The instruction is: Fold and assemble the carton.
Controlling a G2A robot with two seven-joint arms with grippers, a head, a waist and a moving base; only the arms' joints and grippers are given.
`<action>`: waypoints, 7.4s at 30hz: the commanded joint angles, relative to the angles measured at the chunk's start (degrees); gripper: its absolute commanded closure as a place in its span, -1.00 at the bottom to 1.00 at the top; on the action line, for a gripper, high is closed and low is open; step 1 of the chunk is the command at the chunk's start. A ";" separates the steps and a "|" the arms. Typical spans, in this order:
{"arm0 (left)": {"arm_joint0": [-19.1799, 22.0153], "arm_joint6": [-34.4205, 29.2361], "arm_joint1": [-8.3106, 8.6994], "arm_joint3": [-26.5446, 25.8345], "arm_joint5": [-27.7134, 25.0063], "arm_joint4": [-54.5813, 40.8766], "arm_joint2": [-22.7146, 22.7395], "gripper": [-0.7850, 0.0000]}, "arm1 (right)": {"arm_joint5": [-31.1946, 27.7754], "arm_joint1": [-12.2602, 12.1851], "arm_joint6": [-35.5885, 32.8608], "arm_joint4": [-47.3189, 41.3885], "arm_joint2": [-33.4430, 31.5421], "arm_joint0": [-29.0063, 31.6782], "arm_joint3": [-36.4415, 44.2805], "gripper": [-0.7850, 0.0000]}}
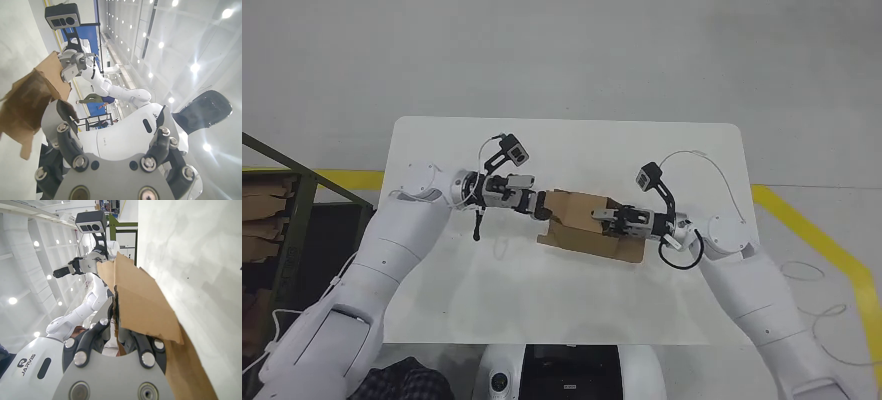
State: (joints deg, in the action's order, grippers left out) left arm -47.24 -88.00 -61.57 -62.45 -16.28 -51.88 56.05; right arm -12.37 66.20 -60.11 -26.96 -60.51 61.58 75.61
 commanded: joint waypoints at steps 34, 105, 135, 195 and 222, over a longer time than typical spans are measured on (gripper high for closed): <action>8.20 0.00 -2.42 3.61 0.00 0.18 -9.16 -1.00 | 1.84 0.34 1.62 1.77 1.27 1.32 5.01 1.00; 4.38 0.77 -4.00 5.92 1.83 4.90 -1.63 -1.00 | -0.99 0.06 8.37 -2.64 -3.98 4.28 5.67 1.00; 5.26 0.00 -5.78 5.29 3.17 5.25 -2.74 -1.00 | 1.03 0.57 22.78 3.21 -5.77 6.55 10.32 1.00; 0.86 1.92 -3.43 6.71 3.28 6.77 7.95 -1.00 | -2.90 0.07 4.66 -2.48 -9.67 7.66 9.61 1.00; 3.76 0.15 -6.23 5.98 5.45 5.56 1.98 -1.00 | -3.91 0.28 3.06 -3.28 -7.51 7.72 9.72 1.00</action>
State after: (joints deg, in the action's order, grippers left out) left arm -43.56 -87.82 -67.72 -56.42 -10.83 -46.34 58.14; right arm -16.23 66.47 -57.01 -30.17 -68.09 69.32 85.35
